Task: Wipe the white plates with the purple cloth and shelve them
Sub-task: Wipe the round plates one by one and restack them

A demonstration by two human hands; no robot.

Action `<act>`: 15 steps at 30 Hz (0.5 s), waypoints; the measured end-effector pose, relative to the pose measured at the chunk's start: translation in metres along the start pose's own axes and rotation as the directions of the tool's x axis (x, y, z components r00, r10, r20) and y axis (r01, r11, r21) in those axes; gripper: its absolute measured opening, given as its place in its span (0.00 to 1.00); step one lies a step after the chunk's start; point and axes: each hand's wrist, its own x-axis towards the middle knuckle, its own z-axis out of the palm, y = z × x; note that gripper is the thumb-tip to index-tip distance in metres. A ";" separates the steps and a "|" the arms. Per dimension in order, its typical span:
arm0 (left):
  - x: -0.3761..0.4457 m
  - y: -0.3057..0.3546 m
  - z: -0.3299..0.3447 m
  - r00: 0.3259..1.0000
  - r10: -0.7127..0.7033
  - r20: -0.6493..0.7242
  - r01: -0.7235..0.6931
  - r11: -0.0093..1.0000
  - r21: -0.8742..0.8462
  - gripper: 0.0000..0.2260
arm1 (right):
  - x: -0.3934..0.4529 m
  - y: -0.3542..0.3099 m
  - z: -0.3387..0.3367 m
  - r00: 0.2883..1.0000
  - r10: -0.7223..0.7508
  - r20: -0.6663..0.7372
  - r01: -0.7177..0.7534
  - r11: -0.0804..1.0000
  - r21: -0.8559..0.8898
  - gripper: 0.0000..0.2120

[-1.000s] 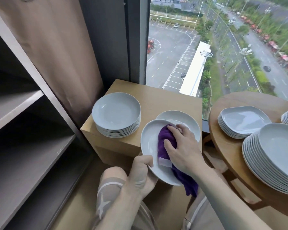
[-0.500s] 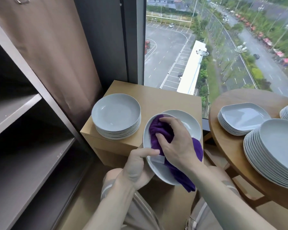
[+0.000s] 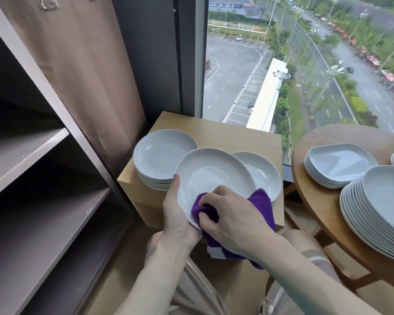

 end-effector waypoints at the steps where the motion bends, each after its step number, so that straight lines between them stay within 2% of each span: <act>1: 0.000 0.000 0.000 1.000 0.004 0.015 -0.004 1.000 0.002 0.26 | -0.002 0.003 0.000 0.999 0.038 -0.016 -0.038 0.999 -0.022 0.11; 5: 0.001 -0.001 -0.003 0.997 0.037 0.074 -0.040 0.998 0.041 0.25 | -0.003 0.034 0.000 0.974 0.189 -0.121 -0.204 0.972 -0.120 0.12; 9: -0.001 -0.011 0.002 0.991 0.018 0.129 -0.030 0.995 0.094 0.23 | 0.007 0.063 -0.009 0.926 0.326 -0.190 -0.333 0.943 -0.006 0.11; 12: -0.004 -0.017 0.004 0.986 -0.013 0.165 -0.009 0.991 0.135 0.23 | 0.017 0.070 -0.015 0.911 0.322 -0.260 -0.334 0.943 -0.004 0.12; 15: -0.003 -0.018 0.004 0.980 -0.027 0.199 -0.005 0.987 0.158 0.25 | 0.028 0.063 -0.021 0.919 0.261 -0.296 -0.274 0.962 0.000 0.11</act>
